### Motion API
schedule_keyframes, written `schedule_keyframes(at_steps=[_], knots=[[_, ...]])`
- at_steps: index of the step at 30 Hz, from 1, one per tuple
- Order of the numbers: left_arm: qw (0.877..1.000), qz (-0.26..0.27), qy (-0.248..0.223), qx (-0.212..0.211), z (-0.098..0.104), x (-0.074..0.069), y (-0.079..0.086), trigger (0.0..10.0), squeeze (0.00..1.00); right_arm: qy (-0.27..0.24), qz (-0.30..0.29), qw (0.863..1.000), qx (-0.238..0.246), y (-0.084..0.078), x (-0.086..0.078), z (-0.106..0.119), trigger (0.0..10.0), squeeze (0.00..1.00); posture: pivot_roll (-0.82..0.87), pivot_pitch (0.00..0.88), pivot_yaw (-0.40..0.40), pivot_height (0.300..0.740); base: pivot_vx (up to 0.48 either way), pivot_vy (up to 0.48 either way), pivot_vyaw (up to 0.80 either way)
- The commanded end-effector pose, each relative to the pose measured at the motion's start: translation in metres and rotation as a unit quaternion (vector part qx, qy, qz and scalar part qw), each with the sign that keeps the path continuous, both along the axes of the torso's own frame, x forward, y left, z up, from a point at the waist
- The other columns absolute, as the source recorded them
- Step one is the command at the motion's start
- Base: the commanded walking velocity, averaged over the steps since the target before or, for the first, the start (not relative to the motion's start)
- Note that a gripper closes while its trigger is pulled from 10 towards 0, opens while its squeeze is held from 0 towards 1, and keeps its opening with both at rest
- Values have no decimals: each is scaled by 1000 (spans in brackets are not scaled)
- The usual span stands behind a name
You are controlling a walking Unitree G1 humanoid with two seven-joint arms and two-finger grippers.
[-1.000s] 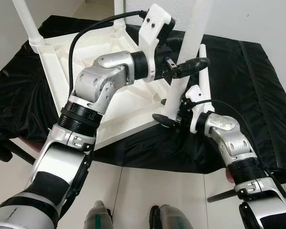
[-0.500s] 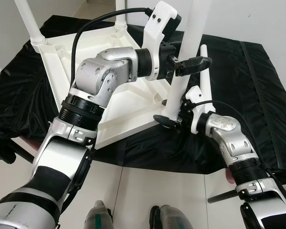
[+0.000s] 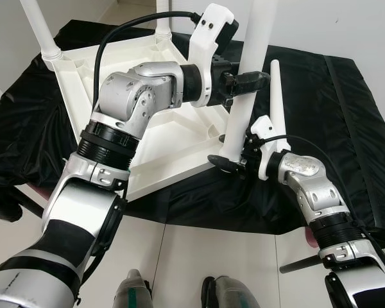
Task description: Building children table
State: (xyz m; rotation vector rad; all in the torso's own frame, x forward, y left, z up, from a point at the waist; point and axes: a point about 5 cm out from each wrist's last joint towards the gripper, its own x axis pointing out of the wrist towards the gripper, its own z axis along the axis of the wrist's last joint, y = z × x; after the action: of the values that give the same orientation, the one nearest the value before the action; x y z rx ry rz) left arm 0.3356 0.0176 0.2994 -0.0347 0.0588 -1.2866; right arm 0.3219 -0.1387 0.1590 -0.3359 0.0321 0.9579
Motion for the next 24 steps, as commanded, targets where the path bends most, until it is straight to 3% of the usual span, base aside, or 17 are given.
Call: schedule_keyframes(at_steps=[1, 2, 3, 4, 17, 18, 19, 24], knots=[[1000, -2, 11, -3, 3, 1, -1, 0, 0, -7, -17, 1000, -5, -5, 0, 2, 10000, 0, -52, 44, -4, 740, 0, 0, 0], [1000, 2, 11, -3, 3, 1, -2, 3529, 0, -2, -21, 1000, -1, -5, 1, 1, 10000, 0, -54, 45, -4, 740, 0, 0, 0], [1000, 2, 11, -3, 3, 1, -2, 3529, 0, -2, -21, 1000, -1, -5, 1, 1, 10000, 0, -54, 45, -4, 740, 0, 0, 0], [1000, 9, 14, -4, 4, 2, -2, 10000, 0, 3, -30, 999, 11, -6, 1, 2, 10000, 1000, -54, 46, -5, 740, 0, 0, 0], [998, 49, 21, -27, 14, 10, 1, 10000, 0, -11, -108, 988, 109, -5, 7, 18, 10000, 1000, -55, 52, -12, 740, 0, 0, 0], [998, 50, 20, -28, 15, 10, 1, 10000, 0, -11, -112, 987, 116, -4, 7, 19, 10000, 188, -55, 52, -11, 740, 0, 0, 0], [998, 50, 20, -28, 15, 10, 1, 10000, 0, -10, -112, 986, 123, -2, 6, 20, 10000, 0, -57, 53, -10, 740, 0, 0, 0], [998, 50, 20, -28, 15, 9, -2, 10000, 0, -6, -110, 985, 132, 1, 3, 23, 10000, 0, -60, 52, -8, 740, 0, 0, 0]])
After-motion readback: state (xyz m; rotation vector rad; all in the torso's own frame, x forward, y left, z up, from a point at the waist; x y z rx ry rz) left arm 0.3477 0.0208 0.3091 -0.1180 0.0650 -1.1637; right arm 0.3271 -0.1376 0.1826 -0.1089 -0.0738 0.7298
